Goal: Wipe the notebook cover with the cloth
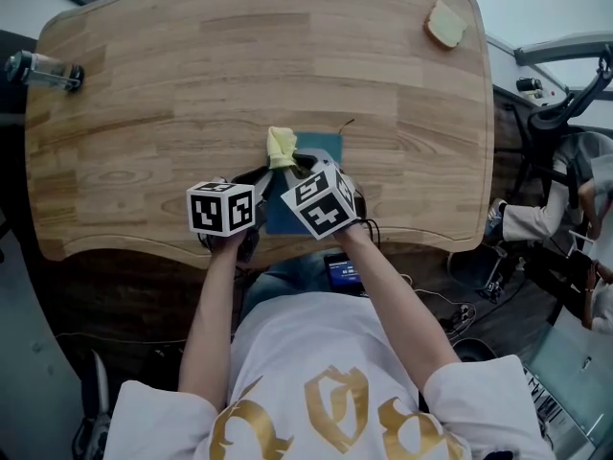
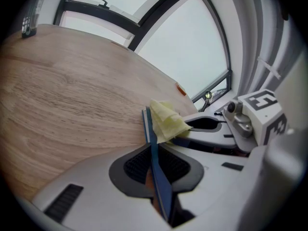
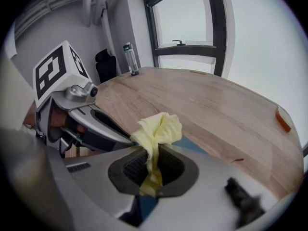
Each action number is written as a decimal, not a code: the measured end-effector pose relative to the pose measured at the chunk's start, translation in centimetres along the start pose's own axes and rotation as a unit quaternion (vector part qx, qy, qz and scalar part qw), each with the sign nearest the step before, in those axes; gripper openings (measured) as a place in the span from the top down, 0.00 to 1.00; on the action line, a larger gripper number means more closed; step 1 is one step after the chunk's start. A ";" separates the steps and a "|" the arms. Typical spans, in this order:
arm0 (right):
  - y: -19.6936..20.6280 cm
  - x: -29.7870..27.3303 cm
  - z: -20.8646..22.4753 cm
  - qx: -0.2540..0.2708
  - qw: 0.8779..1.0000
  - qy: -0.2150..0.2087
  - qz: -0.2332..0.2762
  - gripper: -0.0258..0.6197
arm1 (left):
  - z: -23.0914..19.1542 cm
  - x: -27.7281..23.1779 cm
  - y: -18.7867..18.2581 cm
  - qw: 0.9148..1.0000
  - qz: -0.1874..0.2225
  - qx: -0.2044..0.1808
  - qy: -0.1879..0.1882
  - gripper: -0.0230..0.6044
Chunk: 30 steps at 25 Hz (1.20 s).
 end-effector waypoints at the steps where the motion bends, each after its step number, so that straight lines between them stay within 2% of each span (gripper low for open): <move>1: 0.1 0.1 -0.3 0.000 1.000 -0.002 0.000 0.90 | 0.0 0.0 0.0 1.000 0.000 0.000 0.000 0.88; 30: 3.7 2.9 -5.5 -0.025 0.999 -0.018 -0.014 0.90 | 0.2 0.1 -0.4 1.000 0.009 -0.012 -0.005 0.88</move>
Point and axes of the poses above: the fingertips, and each gripper's own axes: x backward along the fingers, z to its right, y out of its underside, the point moved 3 cm from there along x, backward along the fingers, and after that the axes turned 15 degrees about z, right-handed, at the moved point
